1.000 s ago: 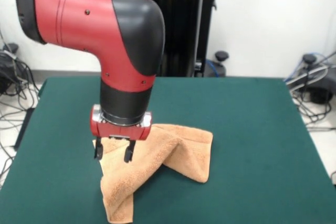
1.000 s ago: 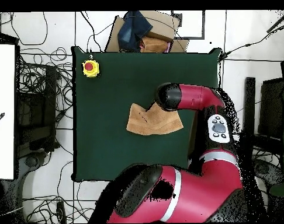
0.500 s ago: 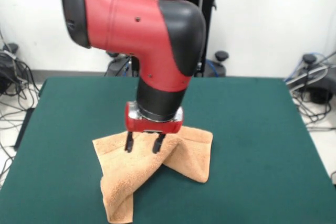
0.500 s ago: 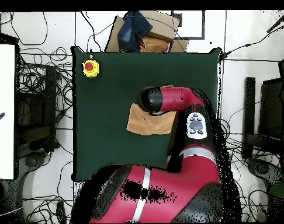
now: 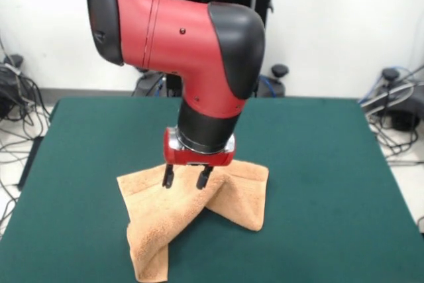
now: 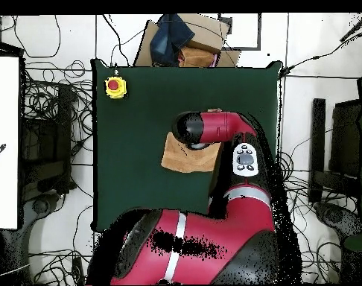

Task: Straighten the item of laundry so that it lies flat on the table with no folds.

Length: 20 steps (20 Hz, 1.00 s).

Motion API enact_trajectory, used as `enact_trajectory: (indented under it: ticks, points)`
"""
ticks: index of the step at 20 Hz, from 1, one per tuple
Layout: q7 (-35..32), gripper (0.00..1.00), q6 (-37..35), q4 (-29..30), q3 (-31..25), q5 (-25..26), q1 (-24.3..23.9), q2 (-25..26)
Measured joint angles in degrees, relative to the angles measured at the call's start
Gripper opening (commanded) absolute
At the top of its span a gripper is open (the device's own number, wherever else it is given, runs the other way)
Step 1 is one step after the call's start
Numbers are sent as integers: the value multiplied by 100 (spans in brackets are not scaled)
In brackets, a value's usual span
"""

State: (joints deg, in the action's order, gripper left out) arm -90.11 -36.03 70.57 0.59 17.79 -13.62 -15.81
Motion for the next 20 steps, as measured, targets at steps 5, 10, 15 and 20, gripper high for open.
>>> enact_trajectory:
  ticks: [5, 10, 15, 20]
  points:
    - [0, 100, -253, -224, 9, -13, -55, 222]
    - [0, 100, -561, -481, 9, -9, -48, 424]
    - [0, 100, -679, -271, 7, -31, -29, 213]
    - [0, 100, -877, 557, 13, -253, -19, -610]
